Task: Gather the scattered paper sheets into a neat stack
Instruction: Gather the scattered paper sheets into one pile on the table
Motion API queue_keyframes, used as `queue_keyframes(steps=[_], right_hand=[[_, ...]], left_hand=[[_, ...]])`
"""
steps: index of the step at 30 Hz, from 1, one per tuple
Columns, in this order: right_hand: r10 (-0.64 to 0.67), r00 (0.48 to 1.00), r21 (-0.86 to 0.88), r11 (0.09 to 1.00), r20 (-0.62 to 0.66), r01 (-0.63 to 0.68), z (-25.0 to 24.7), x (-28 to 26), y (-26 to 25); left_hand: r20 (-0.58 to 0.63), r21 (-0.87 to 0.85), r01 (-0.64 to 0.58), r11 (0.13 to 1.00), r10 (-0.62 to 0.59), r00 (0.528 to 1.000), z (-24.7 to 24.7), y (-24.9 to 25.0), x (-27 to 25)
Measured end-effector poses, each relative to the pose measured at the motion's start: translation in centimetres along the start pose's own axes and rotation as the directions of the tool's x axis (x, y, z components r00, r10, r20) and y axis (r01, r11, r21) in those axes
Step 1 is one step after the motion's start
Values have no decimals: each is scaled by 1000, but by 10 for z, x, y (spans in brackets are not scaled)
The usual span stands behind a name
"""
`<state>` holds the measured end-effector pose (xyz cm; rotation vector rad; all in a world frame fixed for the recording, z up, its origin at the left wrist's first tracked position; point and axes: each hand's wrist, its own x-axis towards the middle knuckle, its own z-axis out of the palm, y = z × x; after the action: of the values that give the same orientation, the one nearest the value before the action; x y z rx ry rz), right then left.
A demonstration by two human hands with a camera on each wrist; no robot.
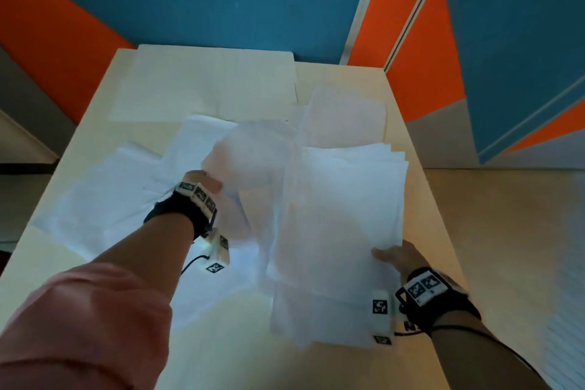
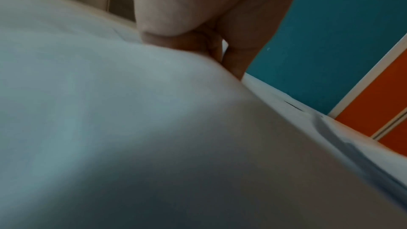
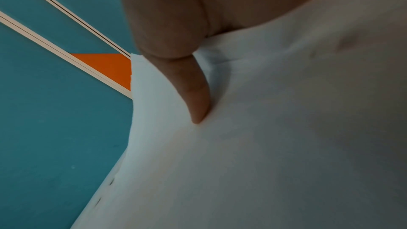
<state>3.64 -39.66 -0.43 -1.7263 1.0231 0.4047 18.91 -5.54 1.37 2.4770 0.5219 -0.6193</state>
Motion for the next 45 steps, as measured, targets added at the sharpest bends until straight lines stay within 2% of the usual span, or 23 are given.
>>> queue_keyframes(steps=[1,5,8,9,10,12,13,15,16,18,20,25,27,29,31,32,35,38,41,45], right_hand=[[-4,1000,-1,1000,-1,4,-2,2,-2],[-39,999,-14,999,3,39,-9,5,-11],[-62,998,-63,996,15,63,-5,6,-18],[-64,997,-75,995,29,66,-2,7,-19],[-63,997,-89,994,42,67,1,6,-20],[-61,996,-115,991,58,67,5,7,-22],[-65,996,-122,990,65,72,6,8,-23],[-75,995,-135,987,68,83,8,9,-27],[-84,994,-147,985,66,93,10,9,-29],[-111,992,-176,977,59,119,15,9,-33],[-135,989,-225,964,62,145,20,7,-37],[-125,987,-316,937,97,149,29,1,-40],[-119,989,-328,934,94,143,30,0,-40],[-118,988,-337,930,98,145,31,-3,-40],[-126,987,-324,933,104,153,30,-3,-40],[-132,985,-310,937,109,160,30,-4,-40],[-159,979,-270,944,126,189,30,-5,-43],[-211,968,-230,943,138,238,32,-4,-44],[-255,959,-181,944,127,275,36,-2,-51],[-241,964,-150,955,108,256,49,1,-60]], left_hand=[[-2,-2,44,999,-44,999,-9,-9,2],[20,86,55,995,-57,998,-32,-40,6],[7,127,-29,992,28,1000,-35,-53,11],[-20,86,-69,994,71,997,-33,-56,9],[-92,12,-101,995,102,991,-31,-59,7],[-253,-111,-111,988,79,964,-28,-66,0],[-326,-131,-94,987,47,944,-28,-70,-7],[-411,-169,17,985,-86,908,-29,-81,-23],[-399,-208,109,972,-186,898,-30,-88,-32],[-266,-226,286,931,-342,902,-24,-105,-45],[-125,-209,367,906,-397,909,-11,-116,-49],[-80,-379,309,872,-363,928,1,-98,-54],[-120,-493,196,848,-290,950,4,-86,-55],[-189,-643,38,765,-207,960,8,-77,-61],[-190,-734,-4,679,-200,961,14,-75,-64],[-164,-729,24,685,-208,964,18,-76,-65],[-43,-548,173,818,-234,971,26,-80,-66],[46,-418,196,887,-195,980,17,-80,-63],[64,-366,200,909,-190,980,1,-76,-63],[63,-518,129,846,-112,992,-2,-72,-63]])
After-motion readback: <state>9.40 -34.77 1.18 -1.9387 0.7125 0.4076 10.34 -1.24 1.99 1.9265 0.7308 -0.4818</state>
